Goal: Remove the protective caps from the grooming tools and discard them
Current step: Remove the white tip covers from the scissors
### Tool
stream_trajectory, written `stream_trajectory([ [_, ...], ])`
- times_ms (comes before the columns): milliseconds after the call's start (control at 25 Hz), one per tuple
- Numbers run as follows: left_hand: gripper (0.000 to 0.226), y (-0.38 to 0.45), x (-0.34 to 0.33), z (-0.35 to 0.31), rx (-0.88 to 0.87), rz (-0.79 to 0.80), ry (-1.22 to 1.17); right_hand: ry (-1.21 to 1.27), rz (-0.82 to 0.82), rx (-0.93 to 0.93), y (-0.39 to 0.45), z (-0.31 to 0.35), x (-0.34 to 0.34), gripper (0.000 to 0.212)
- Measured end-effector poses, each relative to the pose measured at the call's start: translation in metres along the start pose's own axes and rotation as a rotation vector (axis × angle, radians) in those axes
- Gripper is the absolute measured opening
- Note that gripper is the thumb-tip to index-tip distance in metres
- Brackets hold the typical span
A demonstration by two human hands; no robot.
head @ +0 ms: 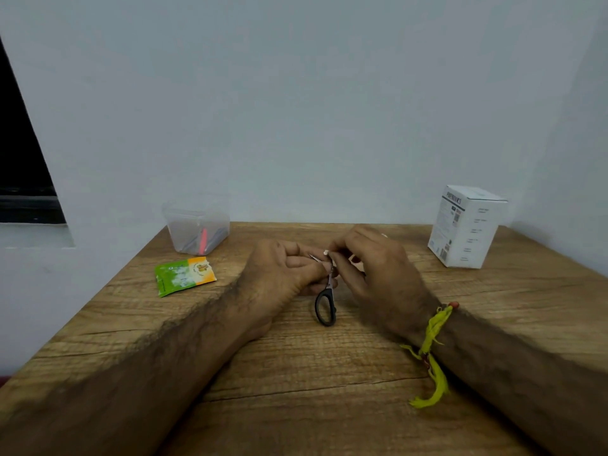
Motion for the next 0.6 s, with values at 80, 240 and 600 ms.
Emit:
stream_trajectory([
  [80,0.016,0.0,0.0,0.0,0.005,0.025,0.019,0.034,-0.027,-0.012,0.002,-0.002,0.002,0.005],
  [240,0.015,-0.001,-0.003,-0.001,-0.009,0.052,0.026,0.087,-0.078,-0.025,0.003,-0.003,0.006,0.003],
  [600,0.018,0.0,-0.002,0.0,-0.009,0.055,0.024,0.19,-0.206,-0.14,0.0,-0.008,0.018,0.004],
])
Point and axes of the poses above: each hand's wrist, its own y-axis towards the middle knuckle, its own x-axis out of the back of the hand, z = x × y, the point moved 4 cm from there along y, towards the middle knuckle, and after that the axes turned 2 degrees about -y, right-handed, at the moved point
